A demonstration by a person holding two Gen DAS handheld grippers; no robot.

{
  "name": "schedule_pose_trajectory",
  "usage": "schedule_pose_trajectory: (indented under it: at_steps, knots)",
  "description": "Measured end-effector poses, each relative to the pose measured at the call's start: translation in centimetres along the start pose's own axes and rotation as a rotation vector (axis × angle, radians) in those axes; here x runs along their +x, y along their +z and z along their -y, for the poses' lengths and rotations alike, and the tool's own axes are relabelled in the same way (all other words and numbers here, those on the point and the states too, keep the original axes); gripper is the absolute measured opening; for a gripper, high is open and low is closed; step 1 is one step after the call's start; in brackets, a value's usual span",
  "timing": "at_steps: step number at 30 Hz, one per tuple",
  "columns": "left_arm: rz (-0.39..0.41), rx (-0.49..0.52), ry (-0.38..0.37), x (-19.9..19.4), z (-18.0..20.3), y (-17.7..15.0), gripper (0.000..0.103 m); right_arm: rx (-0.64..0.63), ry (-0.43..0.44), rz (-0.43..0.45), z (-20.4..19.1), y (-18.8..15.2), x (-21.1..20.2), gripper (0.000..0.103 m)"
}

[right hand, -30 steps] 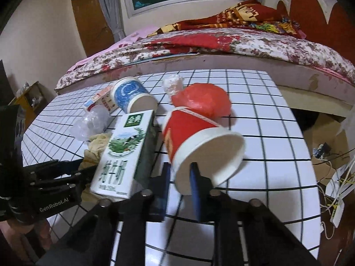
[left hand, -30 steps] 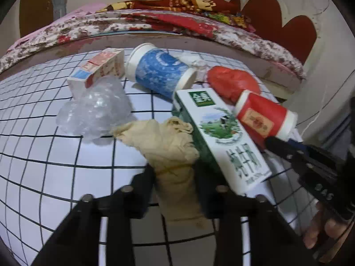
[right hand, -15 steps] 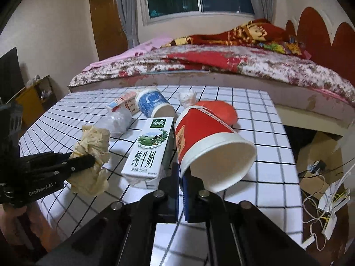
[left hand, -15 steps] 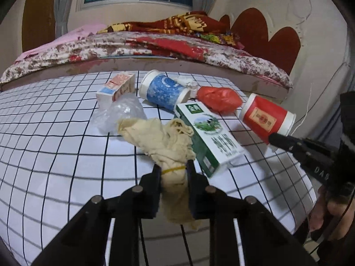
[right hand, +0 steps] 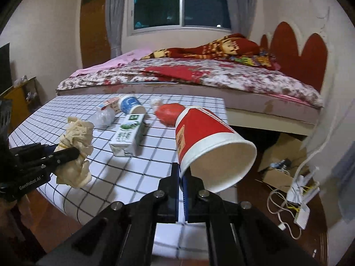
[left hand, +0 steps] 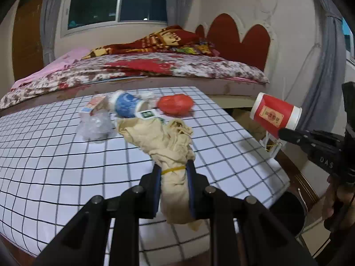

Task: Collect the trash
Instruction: 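Grasp the red paper cup with the right tool while the left tool grasps the beige cloth, then carry cup and cloth over the black bin and open both tools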

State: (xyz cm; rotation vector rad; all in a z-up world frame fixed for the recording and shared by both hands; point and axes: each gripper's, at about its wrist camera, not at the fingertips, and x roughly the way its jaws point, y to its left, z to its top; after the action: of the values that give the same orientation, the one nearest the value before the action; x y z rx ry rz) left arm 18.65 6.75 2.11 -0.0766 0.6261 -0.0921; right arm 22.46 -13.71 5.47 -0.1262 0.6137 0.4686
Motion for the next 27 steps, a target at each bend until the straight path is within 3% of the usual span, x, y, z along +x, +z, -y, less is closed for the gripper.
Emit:
schedule_pose_trajectory:
  at_steps: [11, 27]
  knots:
    - [-0.007, 0.082, -0.08, -0.2, 5.8, -0.4, 0.022, 0.08, -0.081, 0.014, 4.6, -2.8, -4.7, 0.003]
    - [-0.059, 0.193, -0.215, 1.0, 15.0, -2.4, 0.022, 0.15, -0.199, -0.068, 11.1, -8.1, -7.9, 0.003]
